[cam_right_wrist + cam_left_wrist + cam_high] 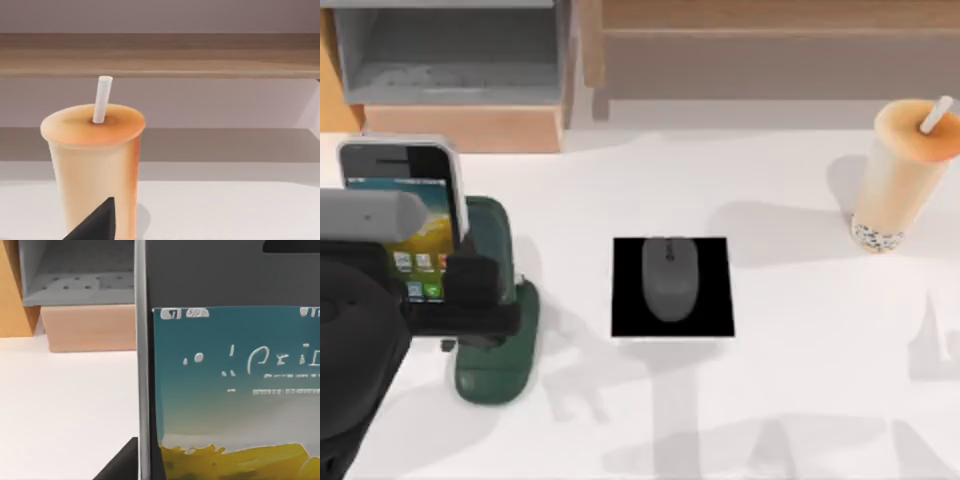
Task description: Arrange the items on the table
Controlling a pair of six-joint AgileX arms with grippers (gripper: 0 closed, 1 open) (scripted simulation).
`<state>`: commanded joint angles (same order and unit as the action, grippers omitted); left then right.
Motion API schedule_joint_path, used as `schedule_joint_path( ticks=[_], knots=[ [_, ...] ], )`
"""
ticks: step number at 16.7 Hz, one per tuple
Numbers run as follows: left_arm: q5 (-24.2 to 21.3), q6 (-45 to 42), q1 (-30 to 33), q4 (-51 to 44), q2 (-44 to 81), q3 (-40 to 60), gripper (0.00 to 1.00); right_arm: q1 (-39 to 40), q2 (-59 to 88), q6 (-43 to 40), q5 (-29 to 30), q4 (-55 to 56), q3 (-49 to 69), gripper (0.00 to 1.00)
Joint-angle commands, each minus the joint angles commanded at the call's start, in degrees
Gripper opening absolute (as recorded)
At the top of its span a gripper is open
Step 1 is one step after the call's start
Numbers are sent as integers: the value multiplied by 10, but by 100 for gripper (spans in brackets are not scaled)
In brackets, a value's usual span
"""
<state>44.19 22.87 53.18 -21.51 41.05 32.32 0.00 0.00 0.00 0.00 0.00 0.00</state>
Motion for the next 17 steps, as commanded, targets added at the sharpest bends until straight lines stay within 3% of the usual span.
schedule_joint_path(
  ticks=[4,11,16,17],
  knots=[
    [-1,-25,-13,23,-1,1,0,0,0,0,0,0,0,100],
    [-107,-46,-105,175,129,-41,0,0,0,0,0,0,0,100],
    [-118,-46,-115,187,140,-42,0,0,0,0,0,0,0,100],
    [-118,-46,-115,187,140,-42,8,0,0,0,0,0,0,100]
  ],
)
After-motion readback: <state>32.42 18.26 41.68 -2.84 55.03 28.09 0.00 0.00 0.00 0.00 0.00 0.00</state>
